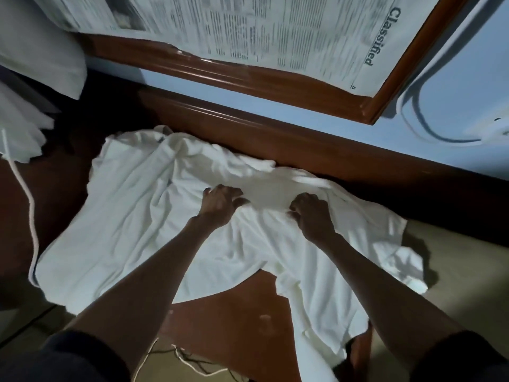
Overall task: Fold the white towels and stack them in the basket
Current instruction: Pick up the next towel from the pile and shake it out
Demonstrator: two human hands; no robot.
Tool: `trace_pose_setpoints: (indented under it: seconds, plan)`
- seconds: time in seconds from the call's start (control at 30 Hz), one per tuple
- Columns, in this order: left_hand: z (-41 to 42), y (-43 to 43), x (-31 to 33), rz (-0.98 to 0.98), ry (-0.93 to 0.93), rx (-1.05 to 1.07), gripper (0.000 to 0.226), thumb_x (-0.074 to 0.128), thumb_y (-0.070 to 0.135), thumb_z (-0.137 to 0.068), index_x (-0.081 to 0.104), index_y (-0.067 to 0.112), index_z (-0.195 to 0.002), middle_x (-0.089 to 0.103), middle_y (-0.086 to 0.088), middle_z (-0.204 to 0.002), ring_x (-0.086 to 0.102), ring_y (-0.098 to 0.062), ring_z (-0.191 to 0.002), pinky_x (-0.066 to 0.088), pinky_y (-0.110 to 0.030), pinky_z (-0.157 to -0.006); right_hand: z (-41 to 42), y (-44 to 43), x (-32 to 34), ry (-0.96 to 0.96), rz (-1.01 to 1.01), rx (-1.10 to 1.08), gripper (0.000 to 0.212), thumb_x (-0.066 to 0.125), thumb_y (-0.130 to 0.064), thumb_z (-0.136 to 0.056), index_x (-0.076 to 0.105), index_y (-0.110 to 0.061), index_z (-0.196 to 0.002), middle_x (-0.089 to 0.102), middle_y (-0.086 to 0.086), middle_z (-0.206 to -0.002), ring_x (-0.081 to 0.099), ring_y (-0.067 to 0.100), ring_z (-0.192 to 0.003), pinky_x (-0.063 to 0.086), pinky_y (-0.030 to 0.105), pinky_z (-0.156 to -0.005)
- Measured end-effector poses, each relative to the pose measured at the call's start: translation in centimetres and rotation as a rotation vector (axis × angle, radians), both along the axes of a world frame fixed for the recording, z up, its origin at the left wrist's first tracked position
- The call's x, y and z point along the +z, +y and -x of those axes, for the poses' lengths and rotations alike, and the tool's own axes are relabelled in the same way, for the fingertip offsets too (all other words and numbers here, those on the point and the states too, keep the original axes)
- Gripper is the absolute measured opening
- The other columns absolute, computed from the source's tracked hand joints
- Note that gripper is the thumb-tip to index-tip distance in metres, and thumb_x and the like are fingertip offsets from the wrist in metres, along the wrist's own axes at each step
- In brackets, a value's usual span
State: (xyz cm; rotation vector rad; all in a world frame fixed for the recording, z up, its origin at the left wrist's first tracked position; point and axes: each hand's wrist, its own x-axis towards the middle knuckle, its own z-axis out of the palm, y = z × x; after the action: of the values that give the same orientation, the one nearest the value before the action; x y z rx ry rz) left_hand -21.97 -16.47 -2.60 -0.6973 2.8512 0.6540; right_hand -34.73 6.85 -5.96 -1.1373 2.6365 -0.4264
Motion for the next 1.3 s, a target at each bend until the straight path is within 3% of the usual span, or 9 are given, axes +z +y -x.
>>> trace_pose_setpoints:
  seconds: [0.1, 0.27, 0.4, 0.57, 0.7, 0.83, 1.03, 1.17, 1.3]
  plan:
    - [0.2, -0.1, 3.2, -0.261, 0.081, 0.046, 0.036, 0.056, 0.049, -0.101, 0.065, 0.017, -0.089, 0.067, -0.003, -0.079, 0.062, -0.027, -0.078, 0.047, -0.038, -0.069, -0.2, 0.6, 3.0, -0.122, 0.233, -0.117, 0.023, 0.057, -0.034, -0.101, 0.058, -0.017, -0.085, 0.059, -0.004, -0.065, 0.062, 0.022, -0.063, 0.043, 0.034, -0.064]
    - [1.8, 2.5, 10.5, -0.370, 0.215, 0.051, 0.040, 0.052, 0.042, -0.106, 0.052, 0.020, -0.072, 0.053, 0.005, -0.063, 0.050, -0.004, -0.057, 0.036, -0.034, -0.059, 1.2, 2.9, 10.5, -0.299, 0.364, -0.192, 0.025, 0.047, -0.041, -0.106, 0.053, -0.023, -0.090, 0.055, -0.007, -0.071, 0.054, 0.008, -0.065, 0.038, 0.035, -0.063]
    - [4.1, 6.6, 16.8, -0.417, 0.262, 0.002, 0.047, 0.050, 0.041, -0.107, 0.054, 0.012, -0.069, 0.049, 0.009, -0.061, 0.049, 0.003, -0.052, 0.035, -0.019, -0.054, 3.1, 7.0, 16.8, -0.242, 0.466, -0.230, 0.020, 0.056, -0.027, -0.104, 0.055, -0.016, -0.087, 0.053, -0.004, -0.068, 0.053, 0.003, -0.063, 0.041, 0.028, -0.067]
    - [6.6, 13.0, 23.2, -0.481, 0.302, -0.116, 0.048, 0.052, 0.045, -0.105, 0.070, 0.006, -0.084, 0.070, -0.004, -0.077, 0.065, -0.014, -0.068, 0.049, -0.033, -0.065, 4.7, 14.2, 25.0, -0.278, 0.614, -0.356, 0.011, 0.063, -0.016, -0.100, 0.058, -0.013, -0.091, 0.057, -0.008, -0.075, 0.054, -0.013, -0.063, 0.040, 0.012, -0.066]
    - [8.6, 19.9, 27.7, -0.463, 0.328, -0.176, 0.051, 0.054, 0.040, -0.105, 0.061, 0.002, -0.072, 0.056, -0.003, -0.065, 0.053, -0.015, -0.061, 0.039, -0.031, -0.059, 5.1, 22.2, 30.0, -0.161, 0.660, -0.338, 0.013, 0.064, -0.016, -0.099, 0.061, -0.012, -0.087, 0.058, -0.005, -0.073, 0.054, -0.005, -0.064, 0.040, 0.015, -0.065]
    - [10.1, 28.5, 31.9, -0.448, 0.354, -0.237, 0.054, 0.055, 0.039, -0.105, 0.052, 0.006, -0.063, 0.049, 0.004, -0.057, 0.046, -0.007, -0.049, 0.035, -0.023, -0.050, 5.2, 31.2, 33.8, -0.046, 0.703, -0.375, 0.010, 0.065, -0.016, -0.098, 0.063, -0.015, -0.088, 0.061, -0.009, -0.076, 0.056, -0.013, -0.065, 0.040, 0.007, -0.065]
    - [12.0, 42.4, 36.2, -0.408, 0.462, -0.341, 0.053, 0.054, 0.047, -0.101, 0.052, 0.011, -0.063, 0.051, 0.002, -0.062, 0.047, -0.010, -0.054, 0.038, -0.029, -0.055, 4.8, 45.8, 36.9, 0.093, 0.745, -0.478, 0.020, 0.066, -0.024, -0.097, 0.065, -0.009, -0.084, 0.063, 0.005, -0.075, 0.056, 0.011, -0.070, 0.042, 0.026, -0.067]
    - [13.3, 51.3, 37.2, -0.400, 0.562, -0.437, 0.052, 0.055, 0.042, -0.102, 0.048, 0.010, -0.063, 0.044, 0.001, -0.060, 0.041, -0.013, -0.055, 0.032, -0.033, -0.054, 4.2, 54.7, 38.0, 0.142, 0.787, -0.571, 0.019, 0.066, -0.025, -0.098, 0.065, -0.012, -0.084, 0.060, -0.005, -0.071, 0.053, 0.000, -0.064, 0.041, 0.016, -0.065]
    - [15.4, 60.0, 37.9, -0.420, 0.559, -0.510, 0.049, 0.053, 0.045, -0.102, 0.041, 0.017, -0.063, 0.036, 0.007, -0.059, 0.034, -0.010, -0.053, 0.027, -0.030, -0.051, 3.8, 62.7, 38.5, 0.250, 0.826, -0.682, 0.019, 0.065, -0.026, -0.097, 0.064, -0.014, -0.083, 0.058, -0.008, -0.069, 0.052, 0.002, -0.065, 0.040, 0.024, -0.066]
